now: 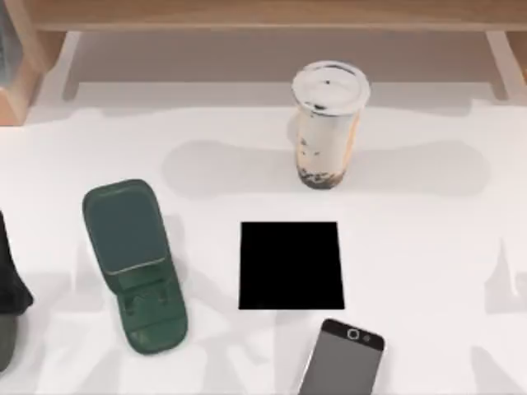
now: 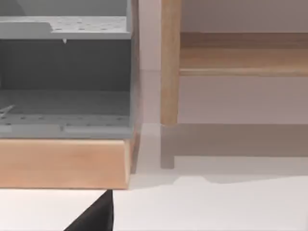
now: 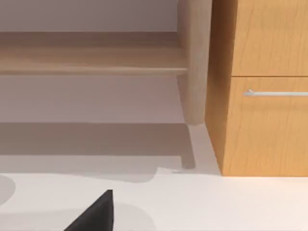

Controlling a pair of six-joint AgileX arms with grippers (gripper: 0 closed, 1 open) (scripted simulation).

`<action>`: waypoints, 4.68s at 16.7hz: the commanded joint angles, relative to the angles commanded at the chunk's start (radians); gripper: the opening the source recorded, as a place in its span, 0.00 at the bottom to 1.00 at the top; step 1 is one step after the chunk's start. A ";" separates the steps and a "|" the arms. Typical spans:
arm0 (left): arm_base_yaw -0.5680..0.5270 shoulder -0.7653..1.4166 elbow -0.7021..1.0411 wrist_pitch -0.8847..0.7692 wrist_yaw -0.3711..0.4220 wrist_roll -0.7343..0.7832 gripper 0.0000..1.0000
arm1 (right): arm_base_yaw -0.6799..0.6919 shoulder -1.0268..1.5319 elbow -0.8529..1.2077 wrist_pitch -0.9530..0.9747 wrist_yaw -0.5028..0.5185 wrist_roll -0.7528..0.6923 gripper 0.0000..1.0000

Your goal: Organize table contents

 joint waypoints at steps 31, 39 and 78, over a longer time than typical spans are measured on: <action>0.072 1.438 0.929 -1.058 -0.004 -0.066 1.00 | 0.000 0.000 0.000 0.000 0.000 0.000 1.00; 0.080 1.576 0.753 -0.735 -0.004 -0.061 1.00 | 0.000 0.000 0.000 0.000 0.000 0.000 1.00; 0.076 1.468 0.936 -1.038 -0.001 -0.062 0.00 | 0.000 0.000 0.000 0.000 0.000 0.000 1.00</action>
